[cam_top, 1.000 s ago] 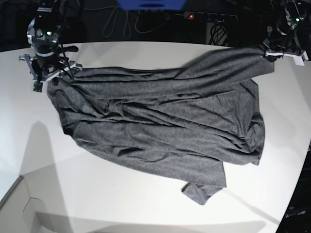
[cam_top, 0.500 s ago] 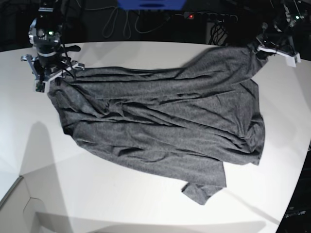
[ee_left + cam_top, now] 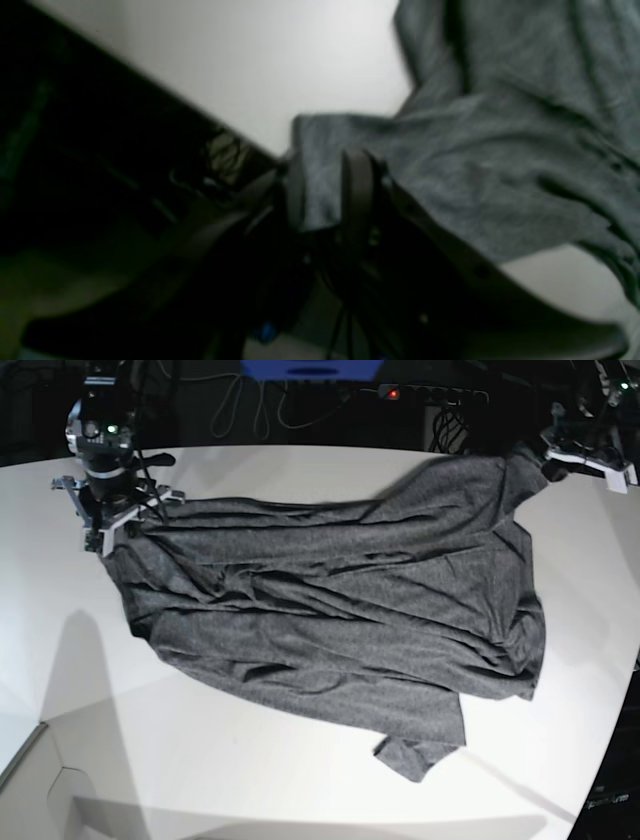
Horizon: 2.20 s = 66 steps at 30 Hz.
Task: Layout the t-shirt on the table in an organized manner, then fold the t-shirt properly
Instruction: 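Release and regrasp the shirt edge lower with the left gripper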
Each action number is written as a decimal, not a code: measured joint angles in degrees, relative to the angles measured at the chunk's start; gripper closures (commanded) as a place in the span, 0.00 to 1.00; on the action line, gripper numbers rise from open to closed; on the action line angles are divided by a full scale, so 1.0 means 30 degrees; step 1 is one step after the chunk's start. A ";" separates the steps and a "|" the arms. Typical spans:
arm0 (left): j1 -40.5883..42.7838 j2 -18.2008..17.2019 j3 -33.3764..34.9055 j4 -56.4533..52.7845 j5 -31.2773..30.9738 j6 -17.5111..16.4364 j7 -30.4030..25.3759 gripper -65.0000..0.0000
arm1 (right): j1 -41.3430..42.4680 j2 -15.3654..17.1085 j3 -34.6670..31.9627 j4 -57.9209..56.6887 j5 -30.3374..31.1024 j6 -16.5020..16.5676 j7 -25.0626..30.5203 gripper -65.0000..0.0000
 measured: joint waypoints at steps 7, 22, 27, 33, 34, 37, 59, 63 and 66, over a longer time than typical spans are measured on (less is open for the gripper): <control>-0.1916 0.0146 -0.0131 0.1042 0.0153 0.0095 0.0117 0.79 | 0.0015 0.0058 -0.0291 -0.0007 -0.0066 0.0000 0.0007 0.71; -0.6375 0.1355 0.2776 -0.3264 0.3271 0.0175 -0.0248 0.79 | 0.0044 0.0124 -0.0401 -0.0007 -0.0015 -0.0007 -0.0007 0.71; -0.6841 0.2106 0.2871 -0.3257 0.4692 0.0160 -0.0306 0.79 | 0.0058 0.0124 -0.0386 -0.0007 -0.0007 0.0000 0.0007 0.71; -0.6834 0.2142 0.2863 -0.3308 0.5027 0.0168 -0.0255 0.58 | 0.0058 0.0138 -0.0350 -0.0029 -0.0007 0.0000 0.0000 0.71; -0.6921 0.2142 0.2871 -0.3308 0.5027 0.0160 -0.0255 0.53 | 0.0073 0.0138 -0.0357 -0.0029 -0.0015 0.0000 0.0007 0.71; -0.7227 0.2120 0.2900 -0.3592 0.4889 0.0146 -0.0350 0.49 | 0.0357 0.0138 -0.0357 -0.0044 -0.0007 -0.0007 -0.0189 0.71; -0.8080 0.2091 0.2871 -0.5326 0.5027 0.0117 -0.0277 0.77 | 0.0707 0.0138 -0.0357 -0.0124 -0.0007 0.0000 -0.0160 0.71; -0.8087 0.2098 0.2871 -0.5246 0.5013 0.0087 -0.0277 0.78 | 0.0831 0.0138 -0.0372 -0.0219 -0.0015 0.0000 -0.0087 0.71; -0.8072 0.2106 0.2871 -0.5136 0.5005 0.0087 -0.0277 0.81 | 0.0787 0.0146 -0.0372 -0.0226 -0.0015 0.0000 -0.0138 0.71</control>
